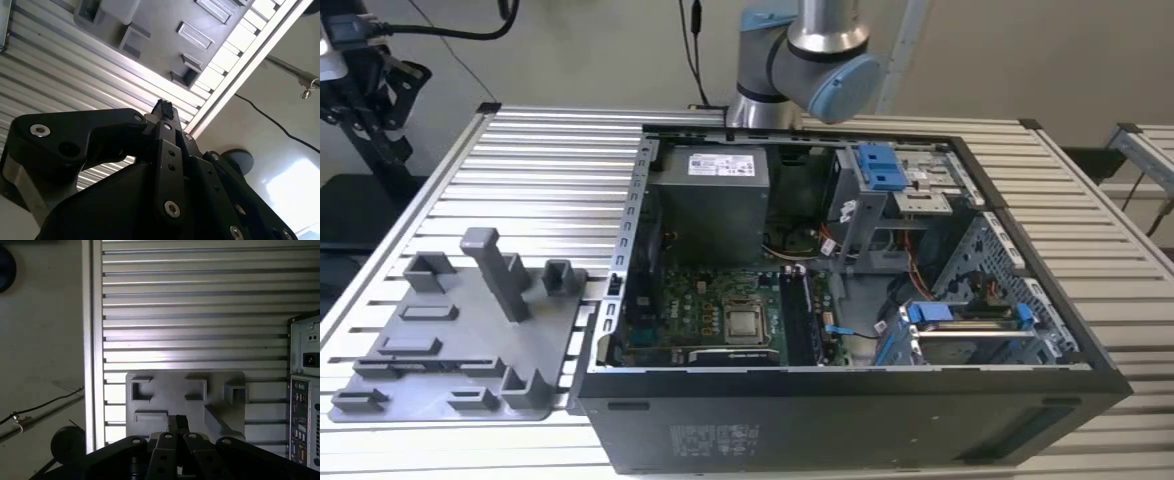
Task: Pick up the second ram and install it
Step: 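Reach for the second ram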
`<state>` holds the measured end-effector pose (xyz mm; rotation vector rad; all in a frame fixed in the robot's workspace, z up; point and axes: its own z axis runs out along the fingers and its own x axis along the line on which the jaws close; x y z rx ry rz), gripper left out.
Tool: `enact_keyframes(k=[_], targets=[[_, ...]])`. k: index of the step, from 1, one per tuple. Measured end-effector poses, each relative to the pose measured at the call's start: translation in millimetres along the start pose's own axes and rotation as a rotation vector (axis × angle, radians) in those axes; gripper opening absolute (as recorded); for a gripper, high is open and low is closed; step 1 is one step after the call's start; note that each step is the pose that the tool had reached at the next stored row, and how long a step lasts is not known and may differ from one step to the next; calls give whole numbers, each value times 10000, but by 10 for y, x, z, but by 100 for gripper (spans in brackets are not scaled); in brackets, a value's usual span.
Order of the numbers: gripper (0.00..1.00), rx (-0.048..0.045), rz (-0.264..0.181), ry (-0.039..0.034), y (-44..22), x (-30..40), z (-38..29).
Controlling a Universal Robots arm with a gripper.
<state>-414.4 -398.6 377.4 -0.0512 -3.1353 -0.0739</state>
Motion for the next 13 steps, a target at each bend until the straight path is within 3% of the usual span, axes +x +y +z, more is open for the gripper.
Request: enact_keyframes(k=[13], targets=[[11,0,0,2,-69,-2,4]])
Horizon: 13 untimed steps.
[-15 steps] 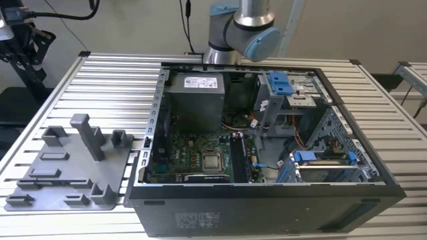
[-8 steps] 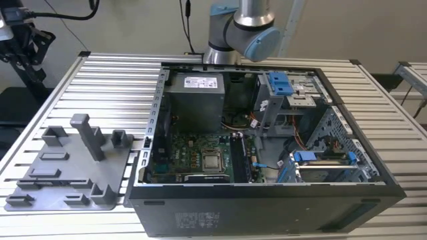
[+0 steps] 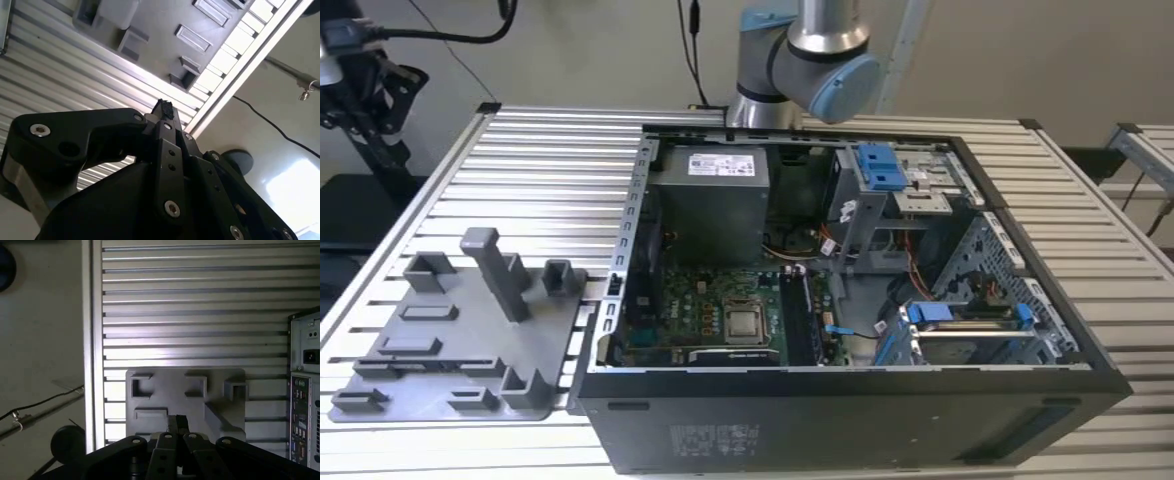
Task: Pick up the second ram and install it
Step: 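Reach for the second ram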
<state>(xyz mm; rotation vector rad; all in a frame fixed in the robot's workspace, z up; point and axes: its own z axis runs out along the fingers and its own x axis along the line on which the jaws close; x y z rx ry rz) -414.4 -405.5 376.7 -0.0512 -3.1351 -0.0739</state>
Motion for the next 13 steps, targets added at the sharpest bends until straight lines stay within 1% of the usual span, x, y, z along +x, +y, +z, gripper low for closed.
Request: enact_keyframes(k=[6,13], targets=[[11,0,1,3,-96,-3,-1],[11,1,1,17,-229,-8,-4]])
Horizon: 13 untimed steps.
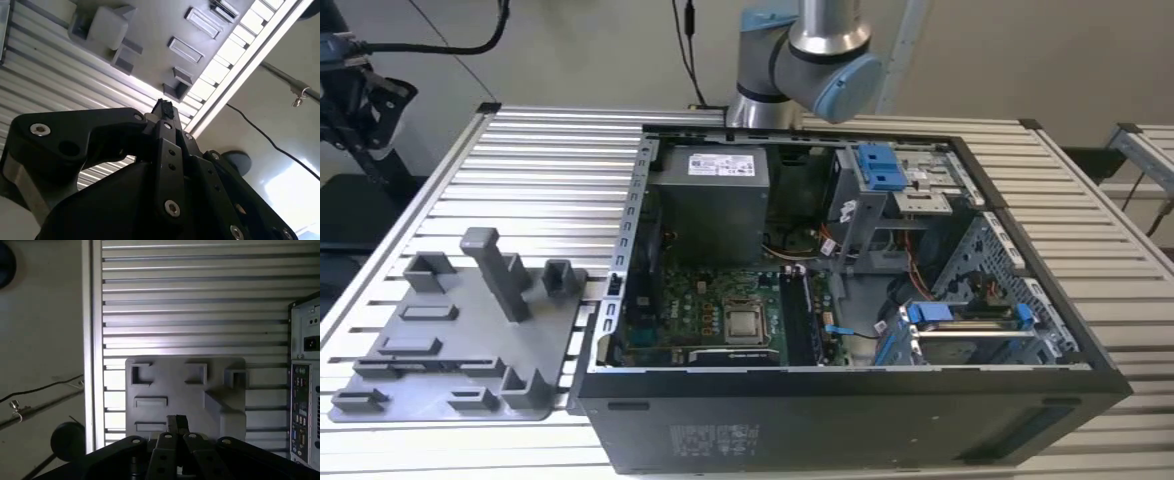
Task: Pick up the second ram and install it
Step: 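Reach for the second ram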
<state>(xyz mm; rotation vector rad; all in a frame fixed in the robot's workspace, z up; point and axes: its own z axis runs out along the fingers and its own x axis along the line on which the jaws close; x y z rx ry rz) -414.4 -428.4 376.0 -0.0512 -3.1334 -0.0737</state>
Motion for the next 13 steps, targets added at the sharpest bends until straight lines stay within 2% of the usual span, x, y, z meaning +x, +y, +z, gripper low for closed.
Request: enact_keyframes(k=[13], targets=[[11,0,1,13,-257,-13,-4]])
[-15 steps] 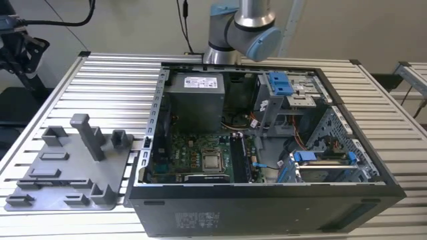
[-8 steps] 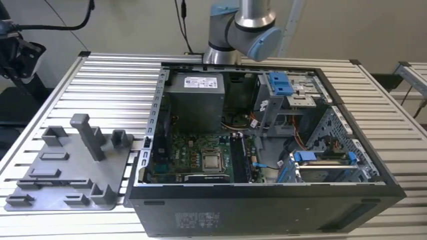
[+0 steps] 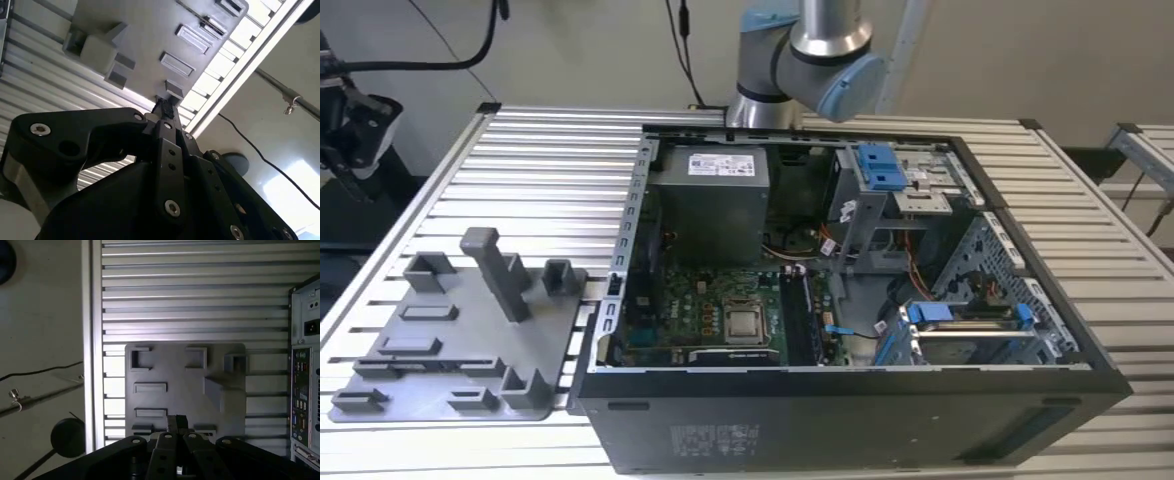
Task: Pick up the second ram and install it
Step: 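Reach for the second ram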
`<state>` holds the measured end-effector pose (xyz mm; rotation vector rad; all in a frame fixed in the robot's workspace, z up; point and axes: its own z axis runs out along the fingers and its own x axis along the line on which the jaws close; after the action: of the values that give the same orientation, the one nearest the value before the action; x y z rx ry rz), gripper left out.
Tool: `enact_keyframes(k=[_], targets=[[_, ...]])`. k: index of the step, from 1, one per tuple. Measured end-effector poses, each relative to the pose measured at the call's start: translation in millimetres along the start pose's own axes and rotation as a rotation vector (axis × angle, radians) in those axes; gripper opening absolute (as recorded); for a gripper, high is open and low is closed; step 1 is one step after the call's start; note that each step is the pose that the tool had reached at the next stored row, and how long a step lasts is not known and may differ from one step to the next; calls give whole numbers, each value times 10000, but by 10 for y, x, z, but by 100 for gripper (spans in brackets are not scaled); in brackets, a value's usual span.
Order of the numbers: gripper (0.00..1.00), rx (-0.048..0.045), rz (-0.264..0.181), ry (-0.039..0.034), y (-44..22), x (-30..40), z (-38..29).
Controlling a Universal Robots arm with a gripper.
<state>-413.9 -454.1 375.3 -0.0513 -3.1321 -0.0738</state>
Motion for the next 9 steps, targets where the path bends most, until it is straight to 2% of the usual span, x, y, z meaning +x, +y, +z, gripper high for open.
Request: enact_keyframes(k=[5,9], targets=[[11,0,0,1,-89,-7,1],[11,0,-1,1,-188,-21,2]])
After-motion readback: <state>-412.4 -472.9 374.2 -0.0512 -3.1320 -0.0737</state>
